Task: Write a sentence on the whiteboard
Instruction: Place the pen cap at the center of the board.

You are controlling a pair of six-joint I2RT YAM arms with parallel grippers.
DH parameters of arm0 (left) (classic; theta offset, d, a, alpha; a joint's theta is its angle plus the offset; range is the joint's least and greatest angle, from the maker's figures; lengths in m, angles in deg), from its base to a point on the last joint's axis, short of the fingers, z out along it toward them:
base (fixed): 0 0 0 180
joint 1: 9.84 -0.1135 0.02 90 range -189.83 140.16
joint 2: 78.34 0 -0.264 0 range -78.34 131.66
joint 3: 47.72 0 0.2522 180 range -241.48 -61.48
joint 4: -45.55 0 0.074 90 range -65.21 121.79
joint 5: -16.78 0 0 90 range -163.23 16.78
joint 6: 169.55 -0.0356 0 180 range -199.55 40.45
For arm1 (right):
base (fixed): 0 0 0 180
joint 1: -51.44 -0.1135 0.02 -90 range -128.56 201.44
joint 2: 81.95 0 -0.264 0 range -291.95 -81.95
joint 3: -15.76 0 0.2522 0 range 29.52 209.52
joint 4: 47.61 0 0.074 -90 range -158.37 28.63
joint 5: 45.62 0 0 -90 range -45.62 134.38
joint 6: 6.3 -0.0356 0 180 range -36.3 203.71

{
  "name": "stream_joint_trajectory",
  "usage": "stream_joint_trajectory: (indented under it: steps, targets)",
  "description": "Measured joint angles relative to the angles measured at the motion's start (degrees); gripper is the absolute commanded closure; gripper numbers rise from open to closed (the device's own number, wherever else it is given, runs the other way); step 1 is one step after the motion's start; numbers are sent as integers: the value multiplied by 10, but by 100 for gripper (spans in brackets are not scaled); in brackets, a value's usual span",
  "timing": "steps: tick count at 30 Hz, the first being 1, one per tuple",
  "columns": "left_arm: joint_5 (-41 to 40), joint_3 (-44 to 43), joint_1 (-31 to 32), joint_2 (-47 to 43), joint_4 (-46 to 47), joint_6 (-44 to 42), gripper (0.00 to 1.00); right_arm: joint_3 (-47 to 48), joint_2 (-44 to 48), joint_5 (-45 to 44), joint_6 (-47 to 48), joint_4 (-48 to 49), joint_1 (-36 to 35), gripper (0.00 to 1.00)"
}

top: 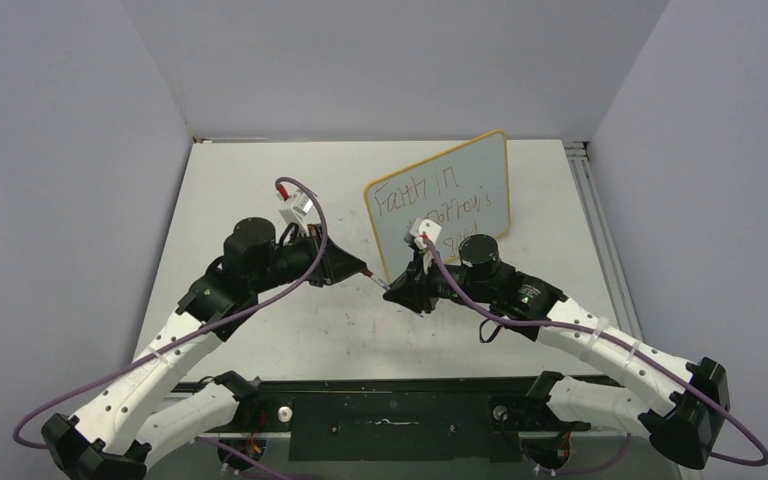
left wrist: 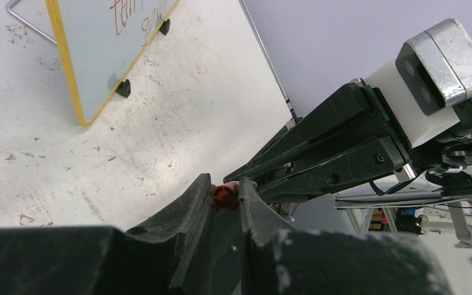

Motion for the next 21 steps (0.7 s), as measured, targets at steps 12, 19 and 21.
stream_joint_trajectory:
  steps: [12,19,21]
  targets:
    - [-24,0,-50,-30,10,17,100,-22,1,-3,-5,-18,-4,95]
    - [-46,0,-72,-51,38,17,100,-44,-17,-21,-9,-109,-12,95]
    - [-46,0,-74,-51,40,17,100,-44,-12,-34,-14,-108,-12,95]
